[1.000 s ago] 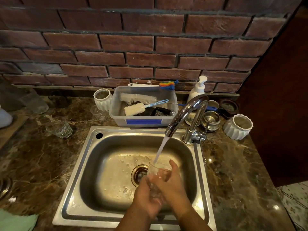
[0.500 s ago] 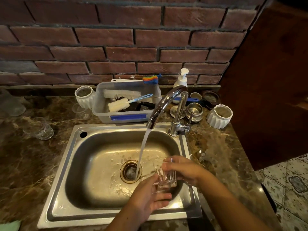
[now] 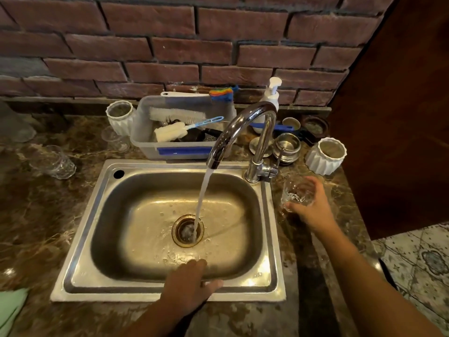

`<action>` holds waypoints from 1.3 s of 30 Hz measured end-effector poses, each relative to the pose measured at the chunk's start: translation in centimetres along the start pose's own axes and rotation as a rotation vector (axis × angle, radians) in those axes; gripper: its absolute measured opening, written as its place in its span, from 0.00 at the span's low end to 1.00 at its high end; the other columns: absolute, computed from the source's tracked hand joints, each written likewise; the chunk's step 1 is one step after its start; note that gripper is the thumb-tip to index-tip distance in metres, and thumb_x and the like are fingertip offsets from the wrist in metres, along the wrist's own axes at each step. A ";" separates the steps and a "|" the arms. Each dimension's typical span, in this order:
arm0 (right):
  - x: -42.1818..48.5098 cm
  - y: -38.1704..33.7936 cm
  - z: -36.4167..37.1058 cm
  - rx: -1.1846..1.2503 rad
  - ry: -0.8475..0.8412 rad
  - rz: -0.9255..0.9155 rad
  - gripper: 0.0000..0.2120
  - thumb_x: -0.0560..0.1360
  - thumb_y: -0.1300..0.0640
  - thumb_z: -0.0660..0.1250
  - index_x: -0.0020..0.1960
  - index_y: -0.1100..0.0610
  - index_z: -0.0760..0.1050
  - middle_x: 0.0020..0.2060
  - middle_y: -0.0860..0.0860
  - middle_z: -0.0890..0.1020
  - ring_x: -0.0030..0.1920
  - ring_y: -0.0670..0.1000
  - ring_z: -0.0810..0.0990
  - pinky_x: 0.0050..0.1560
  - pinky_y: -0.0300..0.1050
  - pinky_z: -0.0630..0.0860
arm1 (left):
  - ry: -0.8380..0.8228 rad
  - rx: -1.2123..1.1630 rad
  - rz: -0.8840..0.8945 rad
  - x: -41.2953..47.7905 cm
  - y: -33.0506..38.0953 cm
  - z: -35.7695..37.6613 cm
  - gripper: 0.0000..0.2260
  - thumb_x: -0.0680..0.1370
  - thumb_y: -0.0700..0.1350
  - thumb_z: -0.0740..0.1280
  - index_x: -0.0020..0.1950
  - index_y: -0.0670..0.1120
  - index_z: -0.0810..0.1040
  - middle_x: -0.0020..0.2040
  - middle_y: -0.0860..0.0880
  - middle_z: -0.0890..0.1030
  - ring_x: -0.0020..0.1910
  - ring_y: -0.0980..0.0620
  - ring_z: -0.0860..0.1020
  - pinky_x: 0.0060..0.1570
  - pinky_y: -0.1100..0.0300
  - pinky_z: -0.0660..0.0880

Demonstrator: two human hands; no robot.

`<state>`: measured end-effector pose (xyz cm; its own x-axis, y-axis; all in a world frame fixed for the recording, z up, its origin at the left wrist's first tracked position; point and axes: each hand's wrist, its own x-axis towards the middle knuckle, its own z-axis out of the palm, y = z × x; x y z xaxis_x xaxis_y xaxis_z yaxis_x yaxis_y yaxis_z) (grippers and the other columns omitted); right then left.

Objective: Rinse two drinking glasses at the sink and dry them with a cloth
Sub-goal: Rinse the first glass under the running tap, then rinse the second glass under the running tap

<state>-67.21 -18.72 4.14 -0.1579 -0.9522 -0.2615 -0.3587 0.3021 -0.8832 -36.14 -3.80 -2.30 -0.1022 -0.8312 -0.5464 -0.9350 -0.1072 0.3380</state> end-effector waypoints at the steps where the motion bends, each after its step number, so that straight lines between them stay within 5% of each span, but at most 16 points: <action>1: 0.4 0.3 -0.2 0.005 0.028 0.001 0.40 0.65 0.61 0.81 0.68 0.42 0.64 0.59 0.44 0.77 0.60 0.50 0.76 0.63 0.53 0.72 | 0.012 0.033 0.005 -0.1 -0.4 0.2 0.37 0.70 0.78 0.51 0.65 0.55 0.75 0.61 0.53 0.81 0.60 0.51 0.78 0.59 0.52 0.74; 4: 1.2 1.0 -0.5 0.025 0.090 0.014 0.44 0.66 0.62 0.80 0.74 0.47 0.61 0.60 0.49 0.77 0.63 0.53 0.74 0.61 0.49 0.69 | 0.067 0.095 0.038 -0.3 -1.3 0.6 0.36 0.71 0.78 0.47 0.51 0.52 0.79 0.48 0.52 0.83 0.49 0.51 0.80 0.49 0.53 0.76; 8: 1.9 1.7 -0.7 0.033 0.106 0.049 0.45 0.66 0.63 0.80 0.75 0.45 0.60 0.68 0.52 0.74 0.65 0.50 0.71 0.61 0.48 0.67 | 0.113 0.093 0.064 -0.2 -1.4 0.8 0.36 0.68 0.81 0.44 0.35 0.50 0.71 0.35 0.54 0.75 0.37 0.53 0.74 0.36 0.55 0.68; 16: 1.4 1.7 -0.7 -0.017 0.097 0.046 0.48 0.69 0.61 0.78 0.78 0.44 0.53 0.75 0.55 0.68 0.73 0.56 0.68 0.73 0.60 0.65 | 0.149 0.137 0.175 -0.9 -3.0 0.7 0.35 0.71 0.80 0.46 0.40 0.51 0.75 0.41 0.52 0.78 0.42 0.51 0.76 0.39 0.54 0.70; 19: -0.6 1.2 -0.2 -0.168 0.235 0.047 0.49 0.69 0.58 0.78 0.78 0.45 0.51 0.77 0.55 0.64 0.75 0.58 0.65 0.73 0.63 0.63 | 0.188 0.203 0.237 -1.8 -4.9 0.1 0.35 0.72 0.79 0.46 0.45 0.50 0.77 0.44 0.50 0.80 0.45 0.49 0.77 0.43 0.52 0.74; 24: -7.6 0.3 5.1 -0.354 0.383 0.012 0.36 0.73 0.55 0.74 0.74 0.51 0.59 0.71 0.59 0.67 0.70 0.59 0.70 0.66 0.64 0.72 | 0.263 0.248 0.260 -4.0 -10.8 -1.5 0.34 0.74 0.76 0.50 0.49 0.49 0.78 0.48 0.48 0.82 0.48 0.46 0.78 0.50 0.51 0.72; 27: -12.2 -1.0 11.8 -0.281 0.106 -0.102 0.20 0.75 0.61 0.71 0.64 0.52 0.71 0.55 0.56 0.80 0.54 0.51 0.80 0.51 0.52 0.79 | 0.327 0.255 0.264 -5.0 -15.0 -3.2 0.32 0.75 0.74 0.54 0.43 0.48 0.80 0.43 0.47 0.82 0.45 0.46 0.79 0.50 0.51 0.71; 30: -14.4 -3.3 20.1 -0.244 -0.303 -0.082 0.15 0.76 0.60 0.71 0.60 0.48 0.74 0.48 0.47 0.83 0.44 0.45 0.82 0.38 0.32 0.77 | 0.397 0.266 0.259 -5.3 -19.1 -5.2 0.29 0.76 0.71 0.58 0.39 0.46 0.80 0.41 0.46 0.82 0.47 0.44 0.80 0.56 0.49 0.72; 33: -13.6 -7.0 28.4 -0.125 -0.465 -0.144 0.18 0.73 0.58 0.74 0.60 0.48 0.74 0.49 0.46 0.82 0.43 0.42 0.81 0.42 0.30 0.76 | 0.444 0.264 0.193 -5.5 -21.9 -5.8 0.23 0.77 0.66 0.62 0.45 0.47 0.84 0.51 0.47 0.84 0.64 0.44 0.78 0.68 0.45 0.66; 36: -11.0 -11.2 35.9 -0.099 -0.512 -0.203 0.22 0.71 0.50 0.75 0.60 0.39 0.70 0.53 0.40 0.79 0.50 0.38 0.80 0.40 0.31 0.79 | 0.419 0.244 0.156 -5.1 -22.5 -5.4 0.24 0.78 0.64 0.59 0.51 0.48 0.85 0.56 0.47 0.84 0.69 0.46 0.74 0.72 0.45 0.62; 39: -7.5 -14.5 42.5 -0.019 -0.548 -0.243 0.31 0.70 0.55 0.78 0.68 0.51 0.68 0.58 0.47 0.77 0.57 0.46 0.77 0.60 0.48 0.79 | 0.446 0.191 0.176 -4.5 -23.0 -4.9 0.21 0.77 0.63 0.61 0.48 0.48 0.85 0.52 0.48 0.84 0.67 0.46 0.75 0.70 0.46 0.63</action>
<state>-21.77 -17.88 2.38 0.4265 -0.8773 -0.2204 -0.3420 0.0692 -0.9371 -12.55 -0.25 -3.86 -0.1477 -0.9840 -0.0998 -0.9662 0.1220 0.2271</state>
